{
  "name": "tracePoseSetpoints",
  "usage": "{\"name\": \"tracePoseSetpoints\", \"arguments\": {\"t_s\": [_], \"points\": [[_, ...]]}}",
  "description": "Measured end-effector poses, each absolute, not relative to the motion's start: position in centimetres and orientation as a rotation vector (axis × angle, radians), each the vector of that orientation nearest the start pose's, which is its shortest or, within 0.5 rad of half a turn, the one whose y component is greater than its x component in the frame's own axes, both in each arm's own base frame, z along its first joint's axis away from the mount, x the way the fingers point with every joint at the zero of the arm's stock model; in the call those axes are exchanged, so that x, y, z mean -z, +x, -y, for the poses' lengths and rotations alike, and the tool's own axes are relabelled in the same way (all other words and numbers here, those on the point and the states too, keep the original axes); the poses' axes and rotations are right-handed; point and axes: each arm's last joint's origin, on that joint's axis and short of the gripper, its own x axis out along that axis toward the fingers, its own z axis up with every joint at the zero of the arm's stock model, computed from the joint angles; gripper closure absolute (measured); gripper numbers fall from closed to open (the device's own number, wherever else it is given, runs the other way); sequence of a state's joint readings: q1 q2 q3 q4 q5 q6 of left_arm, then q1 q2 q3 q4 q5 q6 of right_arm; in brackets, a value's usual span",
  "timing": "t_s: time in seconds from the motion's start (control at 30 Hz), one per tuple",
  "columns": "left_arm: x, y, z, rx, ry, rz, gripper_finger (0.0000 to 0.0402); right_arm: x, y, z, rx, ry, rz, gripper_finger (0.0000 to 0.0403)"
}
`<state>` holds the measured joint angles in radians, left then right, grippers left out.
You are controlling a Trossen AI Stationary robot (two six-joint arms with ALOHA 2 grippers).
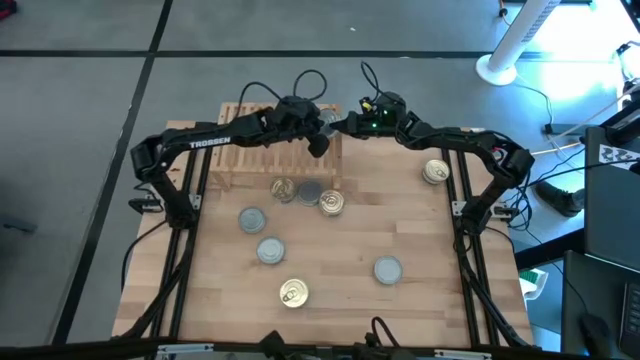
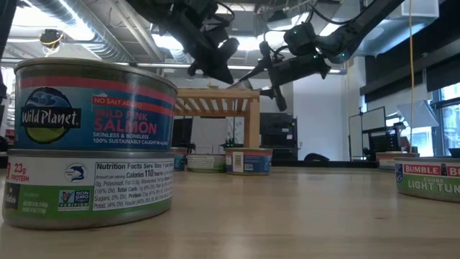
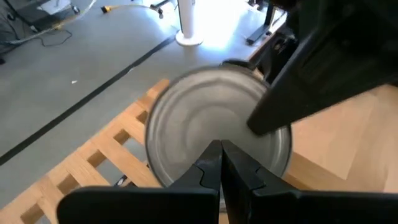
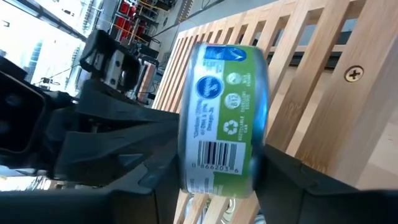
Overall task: Stack canned seafood by type on shelf
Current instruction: Put the green tuna can on the shelf
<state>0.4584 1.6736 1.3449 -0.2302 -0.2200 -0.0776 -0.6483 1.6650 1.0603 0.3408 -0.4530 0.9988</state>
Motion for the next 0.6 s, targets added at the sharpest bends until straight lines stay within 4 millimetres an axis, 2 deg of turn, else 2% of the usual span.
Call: {"name": "tracePoseSetpoints", "arguments": {"t_s": [0.23, 0.6], "points": [[-29.31, 33.61, -17.69, -0.693, -0.143, -0.537, 0.04, -25.2, 30.34, 21.4, 0.294, 1.129, -0.11, 0.0202], [-29.32, 33.46, -17.96, -0.7, -0.143, -0.538, 0.04, -25.23, 30.34, 21.38, 0.283, 1.094, -0.116, 0.0137]]}}
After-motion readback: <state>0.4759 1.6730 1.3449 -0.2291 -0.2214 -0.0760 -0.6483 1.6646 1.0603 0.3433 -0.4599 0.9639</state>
